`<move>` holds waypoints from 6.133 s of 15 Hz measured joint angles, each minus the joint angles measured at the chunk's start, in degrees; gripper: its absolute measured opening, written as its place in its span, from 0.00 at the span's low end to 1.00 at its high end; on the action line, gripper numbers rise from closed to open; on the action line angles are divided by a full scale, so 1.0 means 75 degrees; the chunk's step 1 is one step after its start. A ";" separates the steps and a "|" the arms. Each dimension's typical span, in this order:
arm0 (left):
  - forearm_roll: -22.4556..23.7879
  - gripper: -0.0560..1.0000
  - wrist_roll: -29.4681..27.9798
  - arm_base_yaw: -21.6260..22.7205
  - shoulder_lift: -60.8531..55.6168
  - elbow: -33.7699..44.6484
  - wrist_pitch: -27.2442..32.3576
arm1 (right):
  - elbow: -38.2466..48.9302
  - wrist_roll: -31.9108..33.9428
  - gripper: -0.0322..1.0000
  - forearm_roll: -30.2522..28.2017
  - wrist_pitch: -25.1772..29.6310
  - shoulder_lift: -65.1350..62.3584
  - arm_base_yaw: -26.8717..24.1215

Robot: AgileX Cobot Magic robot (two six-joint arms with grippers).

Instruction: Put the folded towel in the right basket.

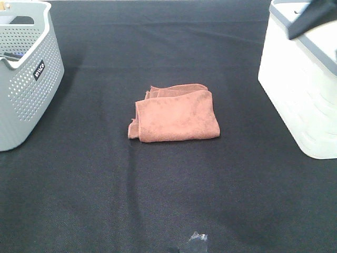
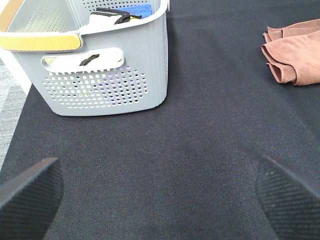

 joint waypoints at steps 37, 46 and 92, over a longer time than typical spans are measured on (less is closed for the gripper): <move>0.0000 0.97 0.0000 0.0000 0.0000 0.0000 0.0000 | -0.5447 0.0481 0.19 0.0397 -0.1895 0.8472 0.3400; 0.0000 0.97 0.0000 0.0000 0.0000 0.0000 0.0000 | -0.9931 0.0642 0.19 -0.1536 0.1574 0.7632 0.3560; -0.0008 0.97 0.0000 0.0000 0.0000 0.0000 0.0000 | 0.2834 0.1711 0.97 -0.3422 0.1253 -0.5195 -0.0008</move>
